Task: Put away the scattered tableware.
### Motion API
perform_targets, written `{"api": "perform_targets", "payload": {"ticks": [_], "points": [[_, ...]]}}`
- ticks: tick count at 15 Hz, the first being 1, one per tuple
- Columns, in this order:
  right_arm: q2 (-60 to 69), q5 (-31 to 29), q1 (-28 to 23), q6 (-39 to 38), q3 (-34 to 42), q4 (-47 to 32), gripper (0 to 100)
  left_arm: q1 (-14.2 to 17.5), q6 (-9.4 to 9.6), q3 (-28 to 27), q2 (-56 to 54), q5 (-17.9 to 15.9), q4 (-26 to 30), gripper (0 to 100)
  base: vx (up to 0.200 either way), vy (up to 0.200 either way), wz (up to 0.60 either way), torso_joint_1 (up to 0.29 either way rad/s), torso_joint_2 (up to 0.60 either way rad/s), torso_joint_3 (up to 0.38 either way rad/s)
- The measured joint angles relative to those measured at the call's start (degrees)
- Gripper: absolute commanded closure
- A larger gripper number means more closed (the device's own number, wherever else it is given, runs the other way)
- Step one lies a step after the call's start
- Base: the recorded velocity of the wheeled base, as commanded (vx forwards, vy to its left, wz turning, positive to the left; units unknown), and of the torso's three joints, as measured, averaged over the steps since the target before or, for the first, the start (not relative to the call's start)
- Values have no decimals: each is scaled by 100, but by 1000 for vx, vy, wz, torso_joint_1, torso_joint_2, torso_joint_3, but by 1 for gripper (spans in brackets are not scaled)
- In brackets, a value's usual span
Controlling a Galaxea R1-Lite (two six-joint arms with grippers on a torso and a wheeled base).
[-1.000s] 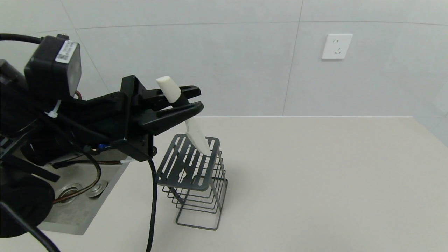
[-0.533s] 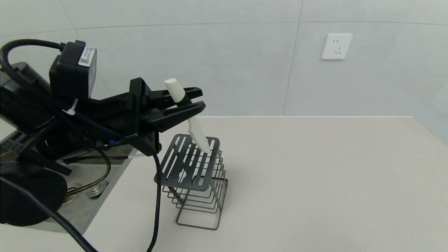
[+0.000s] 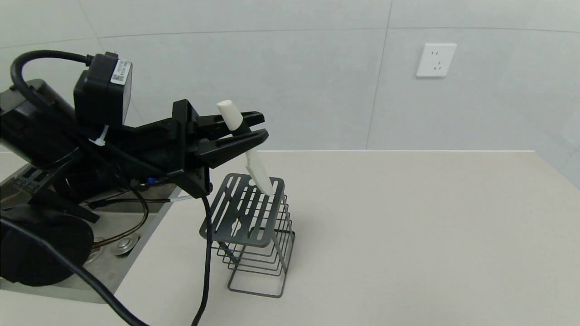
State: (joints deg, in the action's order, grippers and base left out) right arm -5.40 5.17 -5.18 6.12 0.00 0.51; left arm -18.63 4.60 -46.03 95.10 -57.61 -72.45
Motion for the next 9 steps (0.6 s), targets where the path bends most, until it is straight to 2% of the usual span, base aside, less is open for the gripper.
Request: {"api": "perform_targets", "payload": {"ticks": [9], "points": [[-2, 0, 0, 1, 0, 0, 100, 79, 7, -112, 162, 5, 5, 100, 0, 0, 0, 0, 0, 0]]}}
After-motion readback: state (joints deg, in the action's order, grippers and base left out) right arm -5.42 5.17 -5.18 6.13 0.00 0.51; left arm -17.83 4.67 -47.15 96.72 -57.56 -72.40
